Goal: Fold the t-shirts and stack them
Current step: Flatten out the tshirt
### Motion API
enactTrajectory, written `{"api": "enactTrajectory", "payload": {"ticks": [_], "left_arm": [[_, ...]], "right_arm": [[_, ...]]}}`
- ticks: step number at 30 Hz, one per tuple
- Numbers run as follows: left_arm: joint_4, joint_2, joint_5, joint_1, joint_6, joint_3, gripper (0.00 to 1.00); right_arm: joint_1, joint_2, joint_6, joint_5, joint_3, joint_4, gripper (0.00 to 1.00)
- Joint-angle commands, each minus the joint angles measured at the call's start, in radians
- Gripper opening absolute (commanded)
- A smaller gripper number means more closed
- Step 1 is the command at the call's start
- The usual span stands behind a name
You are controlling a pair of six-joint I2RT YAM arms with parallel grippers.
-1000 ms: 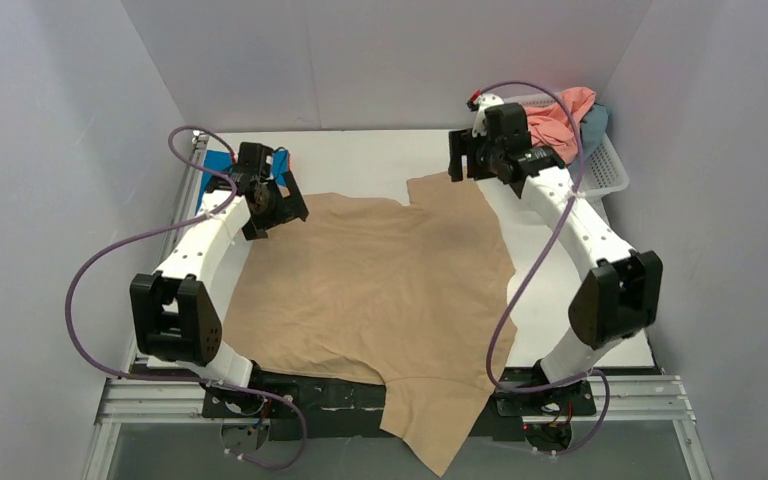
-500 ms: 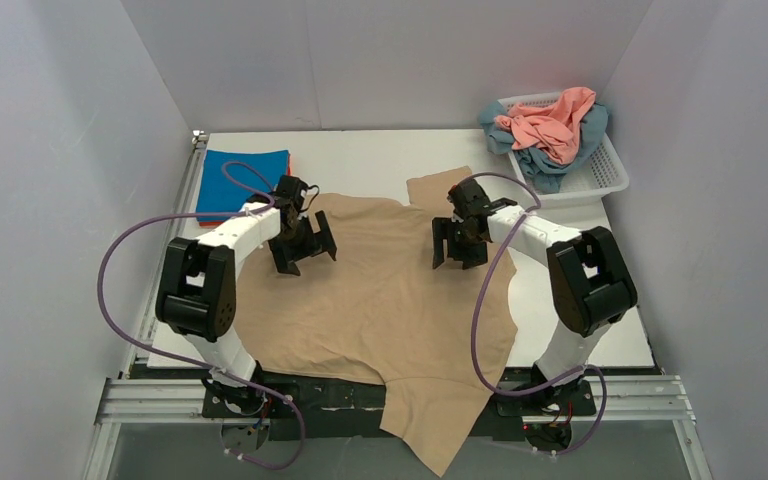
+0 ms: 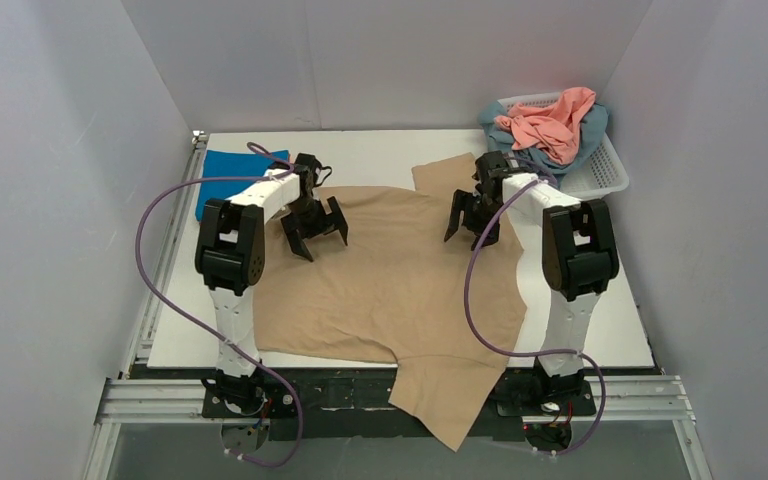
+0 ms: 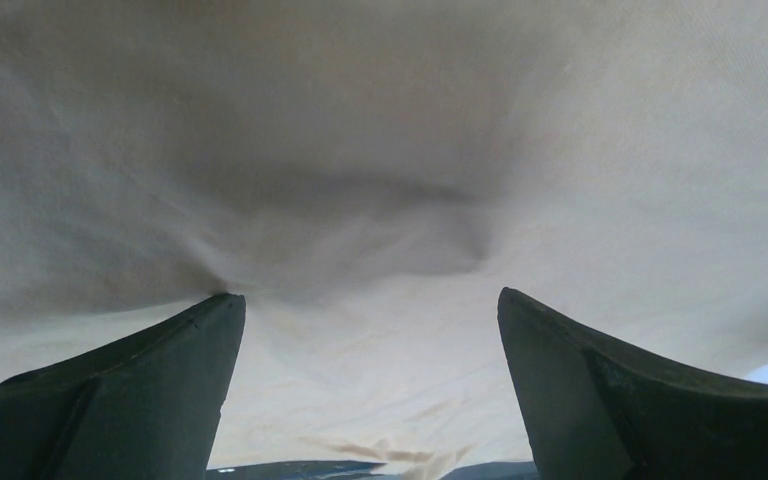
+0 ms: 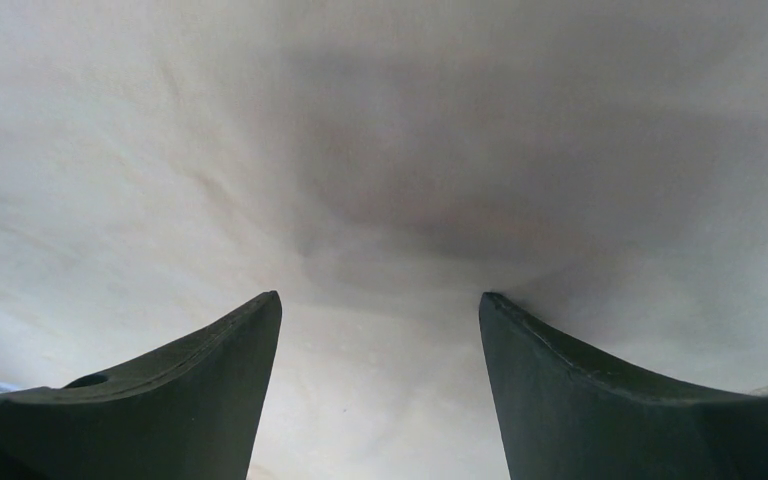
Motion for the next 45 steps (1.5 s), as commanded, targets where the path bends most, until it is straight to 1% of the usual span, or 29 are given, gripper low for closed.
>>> {"api": "enactTrajectory", "payload": {"ticks": [1, 4, 5, 7, 9, 13, 16, 19, 24, 28, 31, 35, 37, 40, 44, 45], "left_arm": [[-0.035, 0.165, 0.054, -0.005, -0.012, 0.114, 0.98], [-0.058, 0.215, 0.067, -0.006, -0.031, 0.189, 0.98], [-0.058, 0.225, 0.071, -0.006, -0.035, 0.206, 0.98], [-0.063, 0.242, 0.071, -0.005, -0.040, 0.242, 0.98], [-0.071, 0.259, 0.073, -0.005, -0.047, 0.281, 0.98], [-0.076, 0.306, 0.082, -0.004, -0.060, 0.356, 0.98], [-0.125, 0.347, 0.067, -0.004, -0.058, 0.419, 0.98], [-0.130, 0.330, 0.083, -0.005, -0.062, 0.406, 0.98], [-0.133, 0.185, 0.081, -0.006, -0.028, 0.279, 0.98], [-0.148, 0.043, 0.189, -0.004, 0.032, 0.189, 0.98], [-0.147, -0.072, 0.200, -0.005, 0.056, 0.128, 0.98], [-0.182, -0.205, 0.135, -0.004, 0.055, 0.073, 0.98], [-0.187, -0.298, 0.081, 0.001, 0.034, 0.005, 0.98], [-0.210, -0.471, -0.024, 0.032, -0.027, -0.163, 0.98], [-0.266, -0.667, -0.137, 0.120, -0.124, -0.403, 0.98], [-0.288, -0.709, -0.195, 0.137, -0.150, -0.454, 0.98]], "right_arm": [[-0.057, 0.114, -0.022, -0.037, 0.139, -0.107, 0.81], [-0.067, 0.124, -0.037, -0.054, 0.162, -0.137, 0.81], [-0.068, 0.125, -0.041, -0.034, 0.178, -0.154, 0.81], [-0.069, 0.139, -0.062, 0.040, 0.248, -0.197, 0.81], [-0.080, 0.185, -0.084, 0.071, 0.356, -0.253, 0.82], [-0.102, 0.288, -0.110, 0.072, 0.539, -0.302, 0.81], [-0.104, 0.335, -0.135, 0.081, 0.603, -0.288, 0.81], [-0.109, 0.387, -0.144, 0.060, 0.669, -0.301, 0.81], [-0.113, 0.452, -0.155, 0.060, 0.788, -0.372, 0.81], [-0.116, 0.446, -0.170, 0.072, 0.771, -0.295, 0.82], [-0.122, 0.485, -0.167, 0.089, 0.827, -0.283, 0.82], [-0.130, 0.536, -0.165, 0.093, 0.932, -0.238, 0.82], [-0.135, 0.560, -0.174, 0.091, 0.978, -0.209, 0.82], [-0.139, 0.581, -0.190, 0.073, 1.004, -0.170, 0.82], [-0.139, 0.580, -0.222, 0.035, 1.009, -0.091, 0.82], [-0.140, 0.573, -0.238, 0.025, 1.012, -0.072, 0.82]]}}
